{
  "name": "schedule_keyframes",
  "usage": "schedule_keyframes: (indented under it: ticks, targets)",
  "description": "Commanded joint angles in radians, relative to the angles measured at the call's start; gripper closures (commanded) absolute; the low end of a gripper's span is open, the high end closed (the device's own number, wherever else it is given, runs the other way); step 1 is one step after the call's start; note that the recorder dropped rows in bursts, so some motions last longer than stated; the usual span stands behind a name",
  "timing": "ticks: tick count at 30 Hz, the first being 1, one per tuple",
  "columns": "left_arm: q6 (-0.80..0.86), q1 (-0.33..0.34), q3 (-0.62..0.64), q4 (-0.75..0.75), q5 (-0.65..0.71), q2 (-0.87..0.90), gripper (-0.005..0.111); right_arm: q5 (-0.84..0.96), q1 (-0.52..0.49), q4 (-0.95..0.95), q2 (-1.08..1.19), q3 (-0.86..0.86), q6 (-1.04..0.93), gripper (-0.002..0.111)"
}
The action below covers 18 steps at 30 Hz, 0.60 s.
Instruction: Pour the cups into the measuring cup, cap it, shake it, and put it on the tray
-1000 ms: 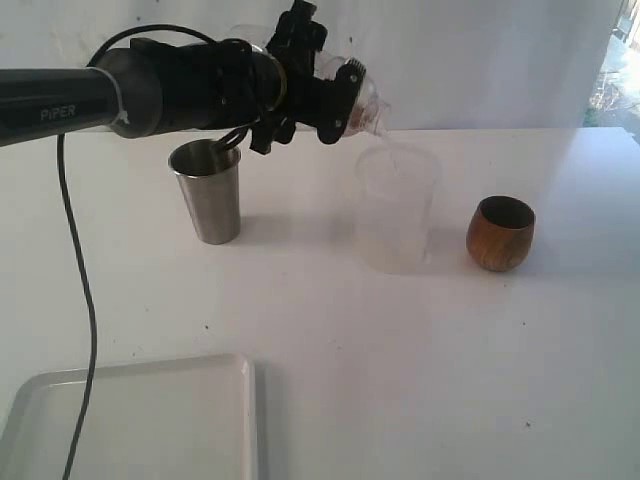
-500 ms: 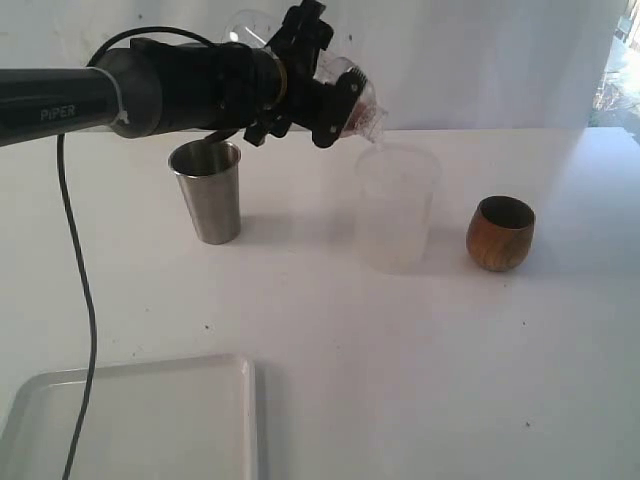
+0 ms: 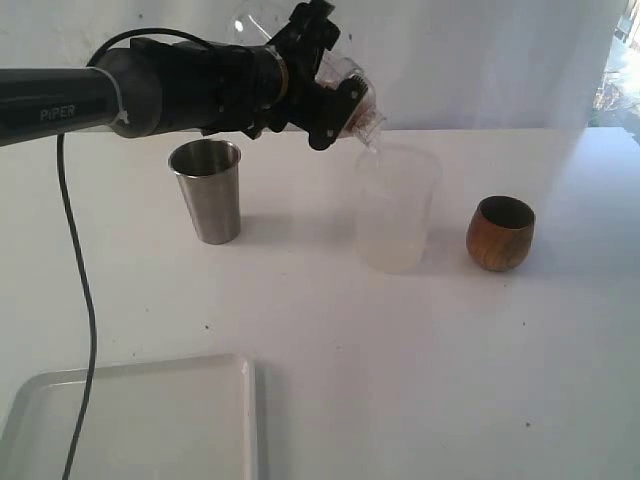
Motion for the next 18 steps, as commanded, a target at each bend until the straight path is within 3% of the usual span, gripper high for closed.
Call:
schedule_keyframes:
  ticks: [1,18]
  targets:
    - [-0.014,-0.004,-0.016,0.023,-0.009,-0.025,0.107,-0.003,0.005,-0.004,-0.006,0.004,0.003,0.108]
    - [-0.014,-0.014,-0.016,0.052,-0.063,-0.025,0.107,-0.003,0.005,-0.004,-0.006,0.004,0.003,0.108]
